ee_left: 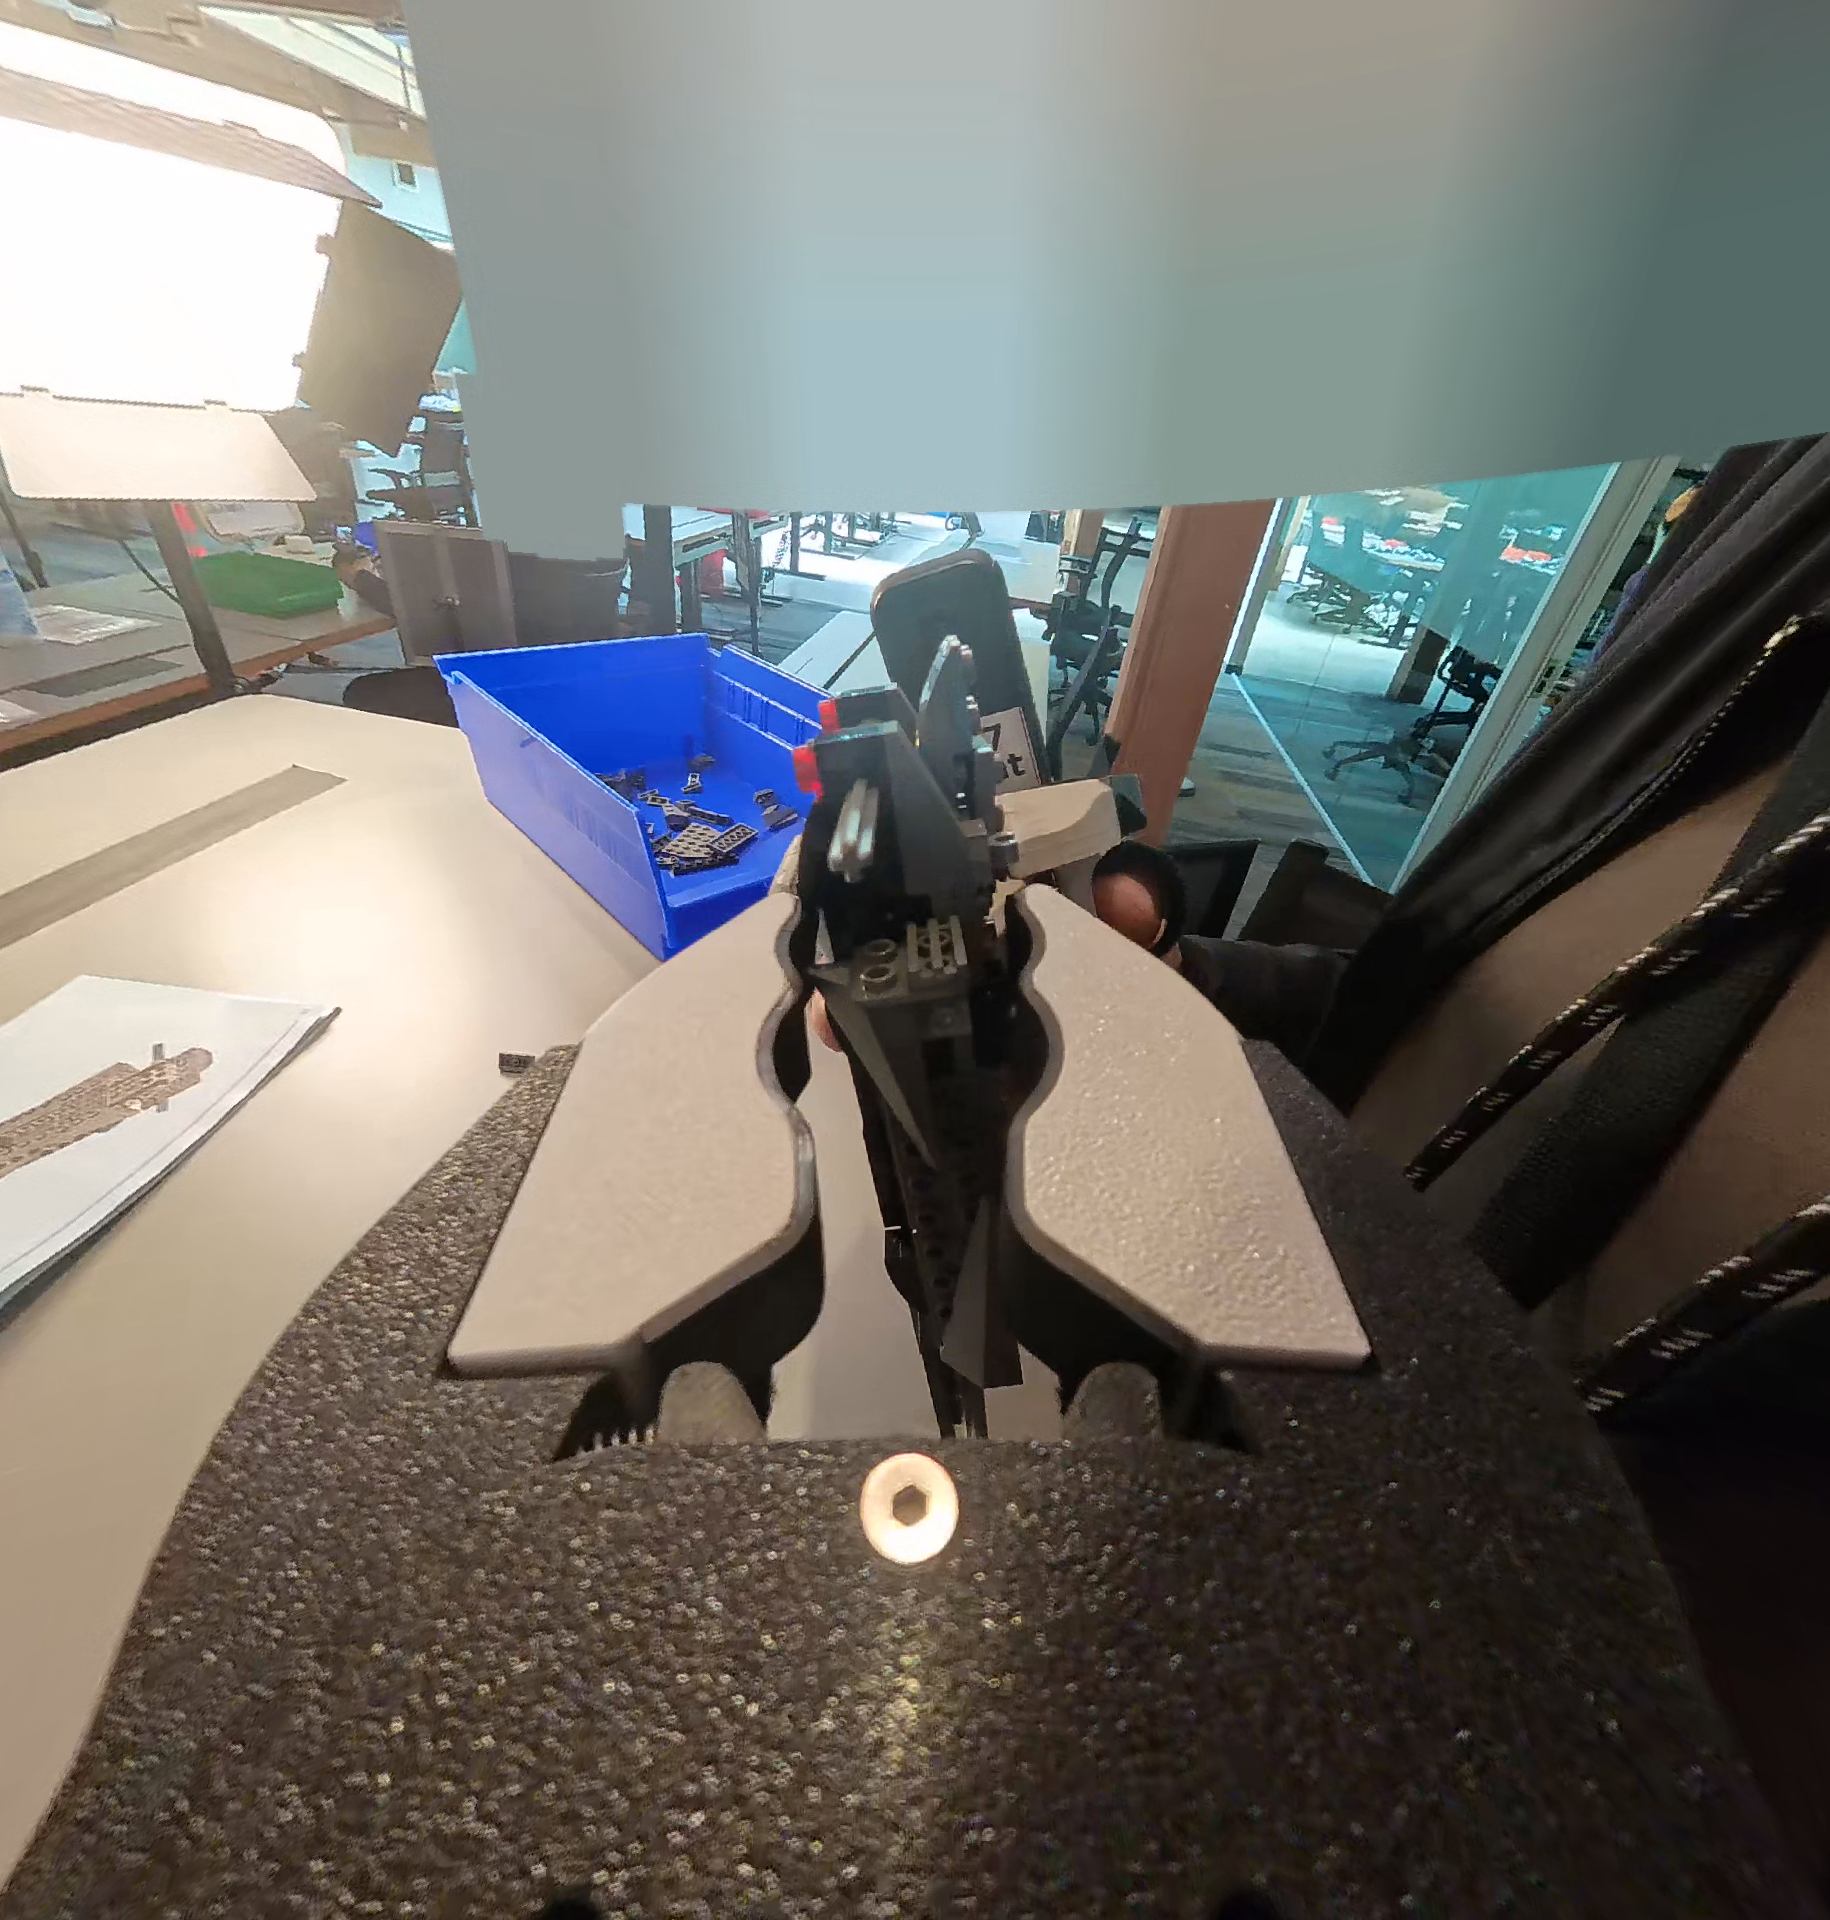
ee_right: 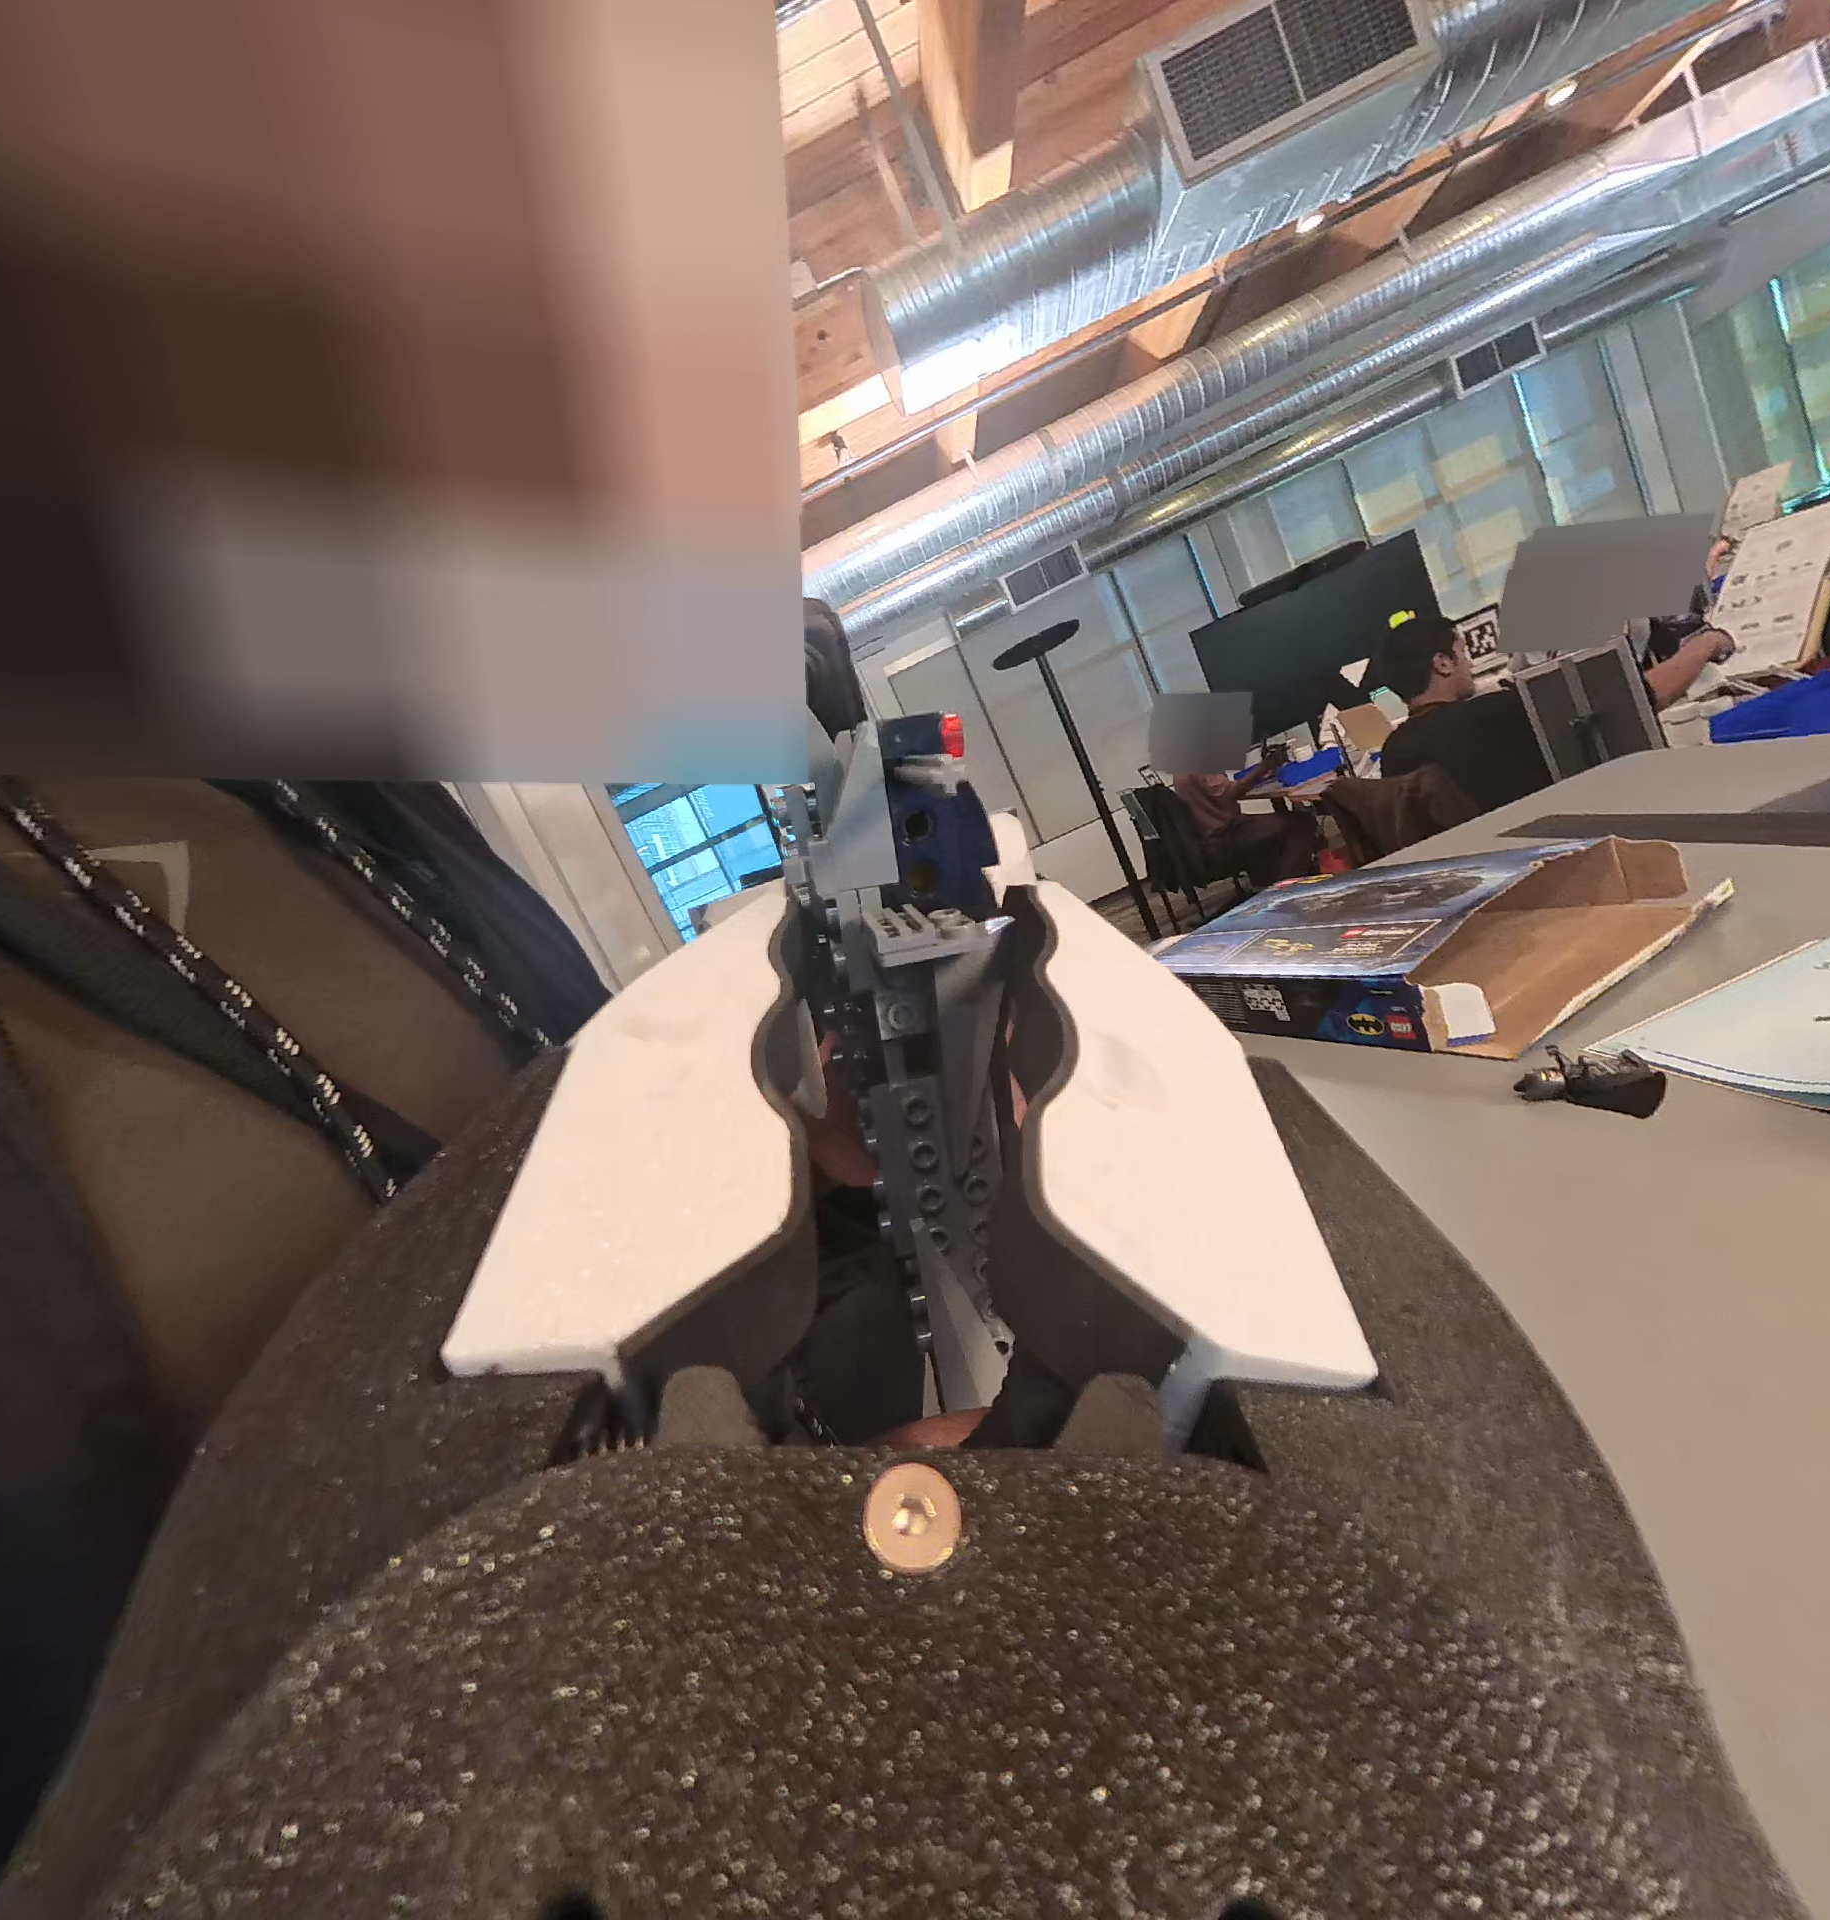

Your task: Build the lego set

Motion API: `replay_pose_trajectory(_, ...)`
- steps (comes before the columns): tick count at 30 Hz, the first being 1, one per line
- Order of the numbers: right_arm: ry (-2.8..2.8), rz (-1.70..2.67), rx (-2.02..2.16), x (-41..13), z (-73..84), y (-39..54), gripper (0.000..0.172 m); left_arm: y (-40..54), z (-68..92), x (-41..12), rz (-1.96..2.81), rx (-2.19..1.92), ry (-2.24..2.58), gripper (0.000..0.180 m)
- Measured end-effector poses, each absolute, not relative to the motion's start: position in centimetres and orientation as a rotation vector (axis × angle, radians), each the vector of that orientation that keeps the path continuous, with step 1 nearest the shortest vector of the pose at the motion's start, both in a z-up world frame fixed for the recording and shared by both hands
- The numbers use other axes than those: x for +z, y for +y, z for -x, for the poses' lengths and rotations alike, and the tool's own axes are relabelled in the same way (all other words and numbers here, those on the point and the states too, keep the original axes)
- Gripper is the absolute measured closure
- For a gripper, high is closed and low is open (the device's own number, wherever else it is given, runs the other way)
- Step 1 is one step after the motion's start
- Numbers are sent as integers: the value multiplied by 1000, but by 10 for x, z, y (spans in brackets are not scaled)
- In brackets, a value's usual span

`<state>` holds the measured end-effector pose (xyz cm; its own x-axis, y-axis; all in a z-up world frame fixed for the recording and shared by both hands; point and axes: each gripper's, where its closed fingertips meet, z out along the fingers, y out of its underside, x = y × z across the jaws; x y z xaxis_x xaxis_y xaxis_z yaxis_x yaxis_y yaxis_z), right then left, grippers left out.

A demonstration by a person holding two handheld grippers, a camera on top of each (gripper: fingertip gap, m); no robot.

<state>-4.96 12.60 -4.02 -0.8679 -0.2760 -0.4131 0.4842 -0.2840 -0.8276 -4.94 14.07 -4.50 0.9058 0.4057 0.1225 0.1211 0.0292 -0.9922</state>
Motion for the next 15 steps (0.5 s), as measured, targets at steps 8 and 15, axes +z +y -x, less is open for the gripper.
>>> replay_pose_trajectory(8, 1456, -208, -2171, -34, 44, 121, 136, 131, 47, -41, 1543, 289, -411, 135)
replay_pose_trajectory(15, 1448, -213, -2149, -33, 47, 119, 137, 124, 45, -38, 1549, 348, -379, 141)
